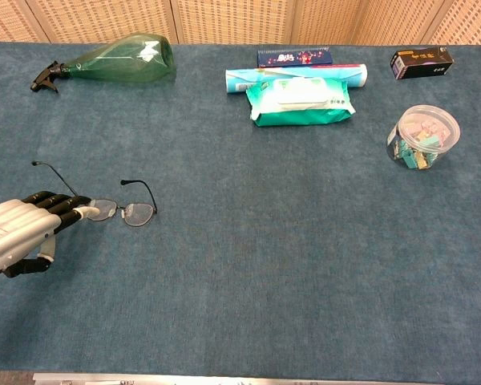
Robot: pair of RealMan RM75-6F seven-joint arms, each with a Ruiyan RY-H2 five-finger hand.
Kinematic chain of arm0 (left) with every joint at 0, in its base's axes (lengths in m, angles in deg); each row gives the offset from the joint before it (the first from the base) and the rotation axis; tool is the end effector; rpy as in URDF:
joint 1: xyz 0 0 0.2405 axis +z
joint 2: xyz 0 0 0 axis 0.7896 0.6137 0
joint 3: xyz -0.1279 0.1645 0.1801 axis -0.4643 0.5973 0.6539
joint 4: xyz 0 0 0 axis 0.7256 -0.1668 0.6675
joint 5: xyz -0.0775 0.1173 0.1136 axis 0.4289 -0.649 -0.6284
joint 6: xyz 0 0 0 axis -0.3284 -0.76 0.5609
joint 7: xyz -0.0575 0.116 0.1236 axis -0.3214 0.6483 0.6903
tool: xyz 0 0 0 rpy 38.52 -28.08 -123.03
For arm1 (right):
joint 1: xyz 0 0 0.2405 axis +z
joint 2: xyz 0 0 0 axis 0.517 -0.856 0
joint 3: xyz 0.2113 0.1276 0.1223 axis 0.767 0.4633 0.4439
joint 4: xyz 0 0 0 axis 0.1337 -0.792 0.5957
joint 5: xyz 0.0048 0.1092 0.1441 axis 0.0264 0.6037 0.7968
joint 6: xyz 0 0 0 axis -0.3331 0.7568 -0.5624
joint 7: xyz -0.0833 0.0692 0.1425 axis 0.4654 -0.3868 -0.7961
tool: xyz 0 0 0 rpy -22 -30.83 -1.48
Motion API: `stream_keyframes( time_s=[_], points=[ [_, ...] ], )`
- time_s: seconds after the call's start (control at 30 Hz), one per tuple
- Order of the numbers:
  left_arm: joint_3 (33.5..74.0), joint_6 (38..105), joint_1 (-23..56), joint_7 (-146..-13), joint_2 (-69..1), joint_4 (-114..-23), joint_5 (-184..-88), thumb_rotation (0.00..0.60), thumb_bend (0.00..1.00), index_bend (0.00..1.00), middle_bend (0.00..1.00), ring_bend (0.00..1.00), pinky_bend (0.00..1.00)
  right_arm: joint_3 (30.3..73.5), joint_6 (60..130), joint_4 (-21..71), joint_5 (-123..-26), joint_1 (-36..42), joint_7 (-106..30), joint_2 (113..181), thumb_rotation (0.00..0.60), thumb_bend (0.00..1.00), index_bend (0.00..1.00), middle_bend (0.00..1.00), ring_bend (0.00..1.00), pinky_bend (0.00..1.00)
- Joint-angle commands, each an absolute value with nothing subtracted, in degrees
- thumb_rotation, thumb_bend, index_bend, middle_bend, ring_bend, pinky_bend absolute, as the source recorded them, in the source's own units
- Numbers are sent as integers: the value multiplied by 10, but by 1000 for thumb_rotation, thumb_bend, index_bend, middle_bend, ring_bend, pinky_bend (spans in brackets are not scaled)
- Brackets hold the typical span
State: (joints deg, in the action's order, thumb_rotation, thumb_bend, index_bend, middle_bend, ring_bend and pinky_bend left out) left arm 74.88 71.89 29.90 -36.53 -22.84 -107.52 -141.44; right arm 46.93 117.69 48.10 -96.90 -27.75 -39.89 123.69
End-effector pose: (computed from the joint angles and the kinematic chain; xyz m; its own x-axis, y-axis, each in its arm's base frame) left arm -0.2626 0.2003 0.0398 0.6631 0.5078 0.5500 0.7425 -0.3528 -0.5694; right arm -0.3060 -0.2133 0.2218 0.3183 0.0541 0.9465 -0.9480 0.0152 0.3179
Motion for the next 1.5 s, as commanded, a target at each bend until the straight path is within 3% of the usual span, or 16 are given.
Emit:
stream_keyframes(
  time_s=[0.03, 0.5, 1.0, 1.1, 1.17, 1.23, 1.43, 1.5],
  points=[
    [750, 721, 301, -369, -225, -1079, -1419, 395, 1000, 71, 0, 0, 0, 469, 1177, 481, -970, -277, -399, 1237, 600, 324, 522, 372, 225, 282],
    [753, 723, 314, -383, -203, -1070, -1408, 402, 1000, 77, 0, 0, 0, 469, 1178, 482, -971, -278, -399, 1237, 600, 324, 523, 372, 225, 282],
    [709, 734, 314, -405, -184, -1035, -1353, 405, 1000, 73, 0, 0, 0, 468, 1176, 483, -971, -277, -395, 1239, 600, 324, 522, 372, 225, 282],
    [702, 733, 313, -414, -187, -1022, -1352, 479, 1000, 72, 0, 0, 0, 468, 1176, 482, -970, -277, -394, 1239, 600, 324, 522, 372, 225, 282],
    [696, 734, 313, -422, -190, -1013, -1352, 544, 965, 72, 0, 0, 0, 468, 1175, 482, -970, -277, -394, 1239, 600, 324, 523, 372, 225, 282],
    [686, 740, 314, -429, -197, -1003, -1349, 596, 865, 72, 0, 0, 0, 468, 1175, 482, -970, -277, -394, 1239, 600, 324, 523, 372, 225, 282],
    [650, 757, 311, -445, -222, -967, -1334, 600, 559, 71, 0, 0, 0, 468, 1174, 482, -969, -276, -392, 1239, 600, 324, 522, 372, 225, 282],
    [639, 758, 308, -446, -229, -958, -1327, 600, 500, 72, 0, 0, 0, 468, 1173, 482, -969, -276, -392, 1239, 600, 324, 523, 372, 225, 282]
  ],
)
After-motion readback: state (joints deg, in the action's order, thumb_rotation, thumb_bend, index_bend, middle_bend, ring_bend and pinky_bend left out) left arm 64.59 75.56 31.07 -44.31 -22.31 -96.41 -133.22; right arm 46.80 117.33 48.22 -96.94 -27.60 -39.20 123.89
